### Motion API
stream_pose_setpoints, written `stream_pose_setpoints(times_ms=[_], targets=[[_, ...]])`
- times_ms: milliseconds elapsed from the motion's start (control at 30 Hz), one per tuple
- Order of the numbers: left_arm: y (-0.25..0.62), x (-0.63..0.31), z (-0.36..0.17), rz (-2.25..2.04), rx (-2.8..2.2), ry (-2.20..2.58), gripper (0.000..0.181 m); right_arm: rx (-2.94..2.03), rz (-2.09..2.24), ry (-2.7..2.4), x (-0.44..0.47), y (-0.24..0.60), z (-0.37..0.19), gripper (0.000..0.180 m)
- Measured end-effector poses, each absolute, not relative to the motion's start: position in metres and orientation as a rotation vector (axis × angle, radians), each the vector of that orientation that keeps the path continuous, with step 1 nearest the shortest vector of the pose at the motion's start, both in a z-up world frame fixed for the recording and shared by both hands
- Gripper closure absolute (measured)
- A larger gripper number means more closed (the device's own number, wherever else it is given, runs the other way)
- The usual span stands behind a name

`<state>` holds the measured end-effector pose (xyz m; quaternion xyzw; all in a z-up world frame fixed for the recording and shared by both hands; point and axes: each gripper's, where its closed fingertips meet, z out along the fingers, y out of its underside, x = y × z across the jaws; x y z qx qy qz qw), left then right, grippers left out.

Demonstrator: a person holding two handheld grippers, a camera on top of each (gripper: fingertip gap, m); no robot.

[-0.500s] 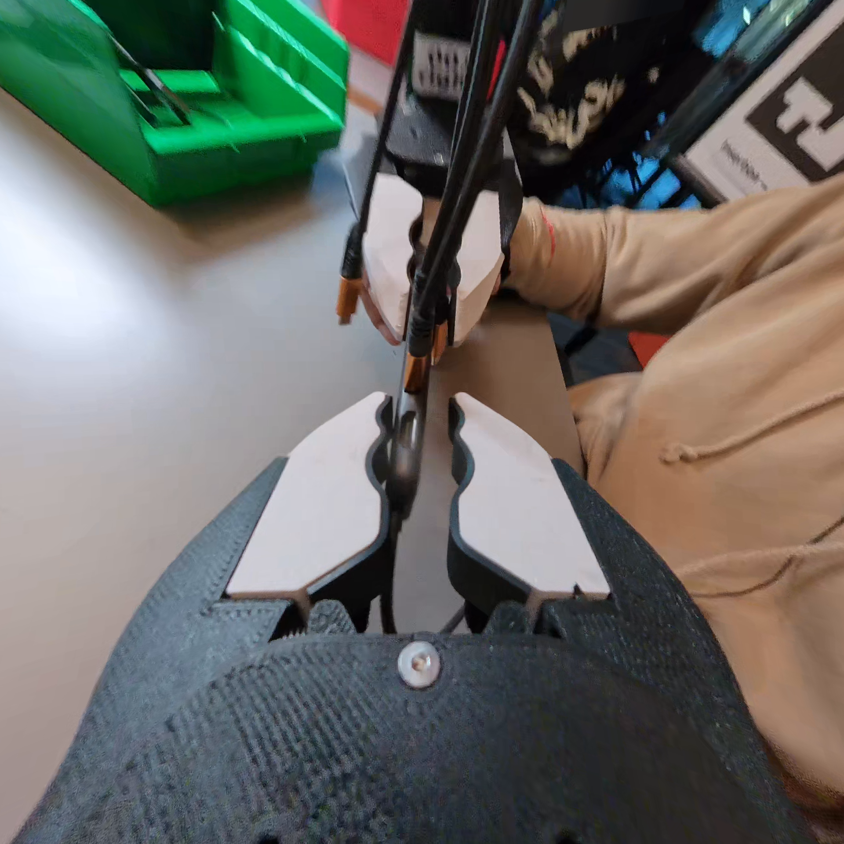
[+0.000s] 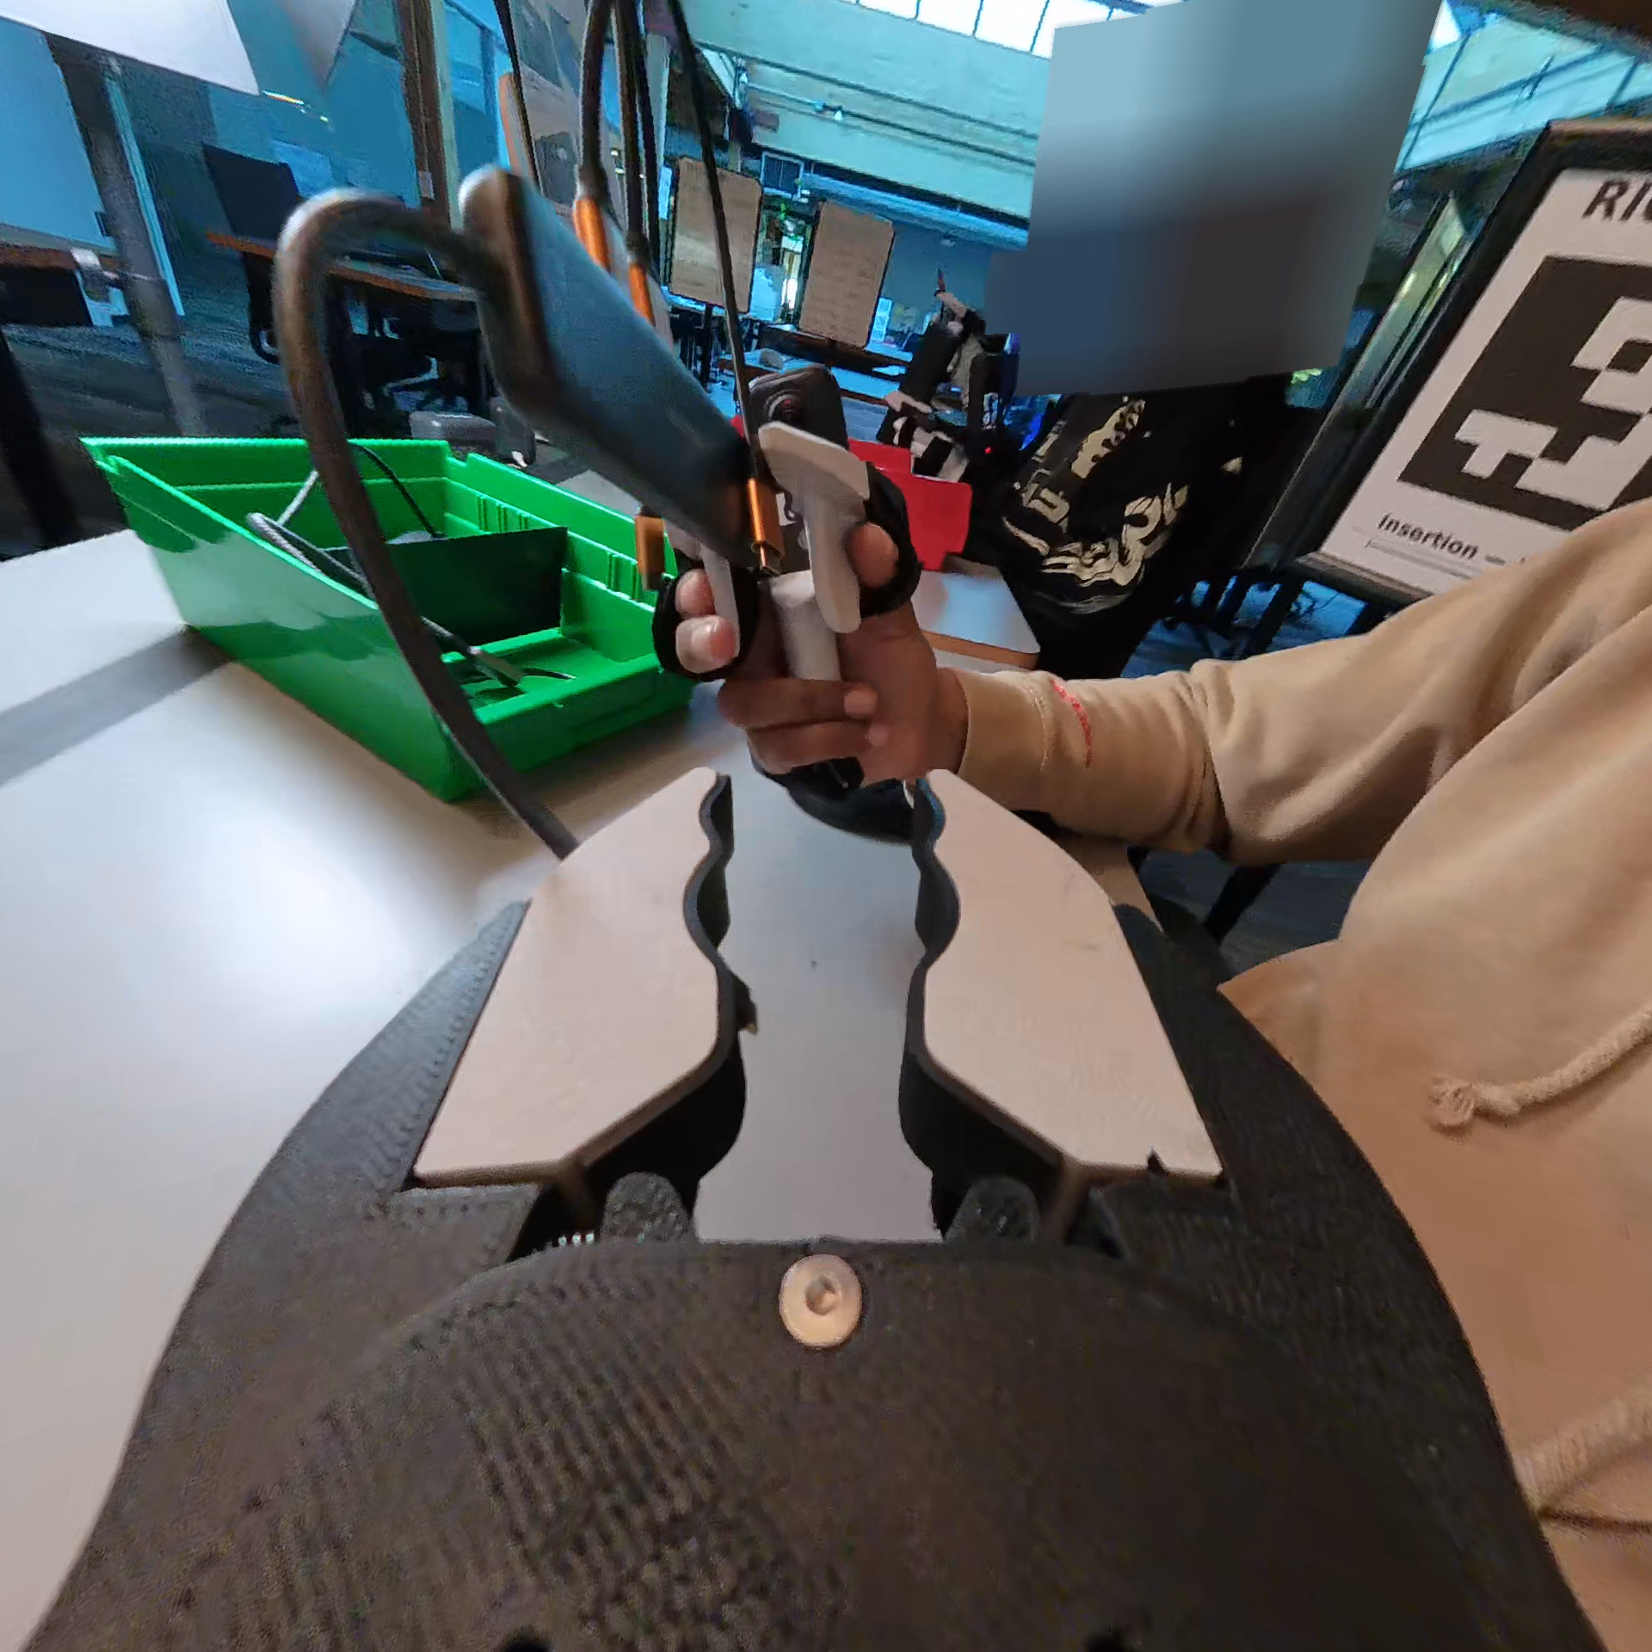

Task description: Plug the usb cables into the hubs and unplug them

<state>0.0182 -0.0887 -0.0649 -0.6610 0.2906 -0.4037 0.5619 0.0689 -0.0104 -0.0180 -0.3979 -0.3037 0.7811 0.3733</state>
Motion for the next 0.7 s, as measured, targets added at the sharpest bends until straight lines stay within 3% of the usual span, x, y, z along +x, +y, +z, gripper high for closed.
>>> stream_pose_setpoints(times_ms=[333, 500, 700], targets=[[-0.095, 0.063, -0.082, -1.065, -1.567, 0.729, 0.141, -1.005, 2.038, -0.591, 0.071, -0.005, -0.013, 0.159], [-0.076, 0.064, -0.08, -1.138, -1.631, 0.482, 0.139, -0.997, 2.034, -0.582, 0.068, -0.01, -0.012, 0.16], [-0.054, 0.04, -0.06, -1.312, -1.477, 0.172, 0.121, -0.992, 2.03, -0.682, 0.051, -0.034, -0.018, 0.159]])
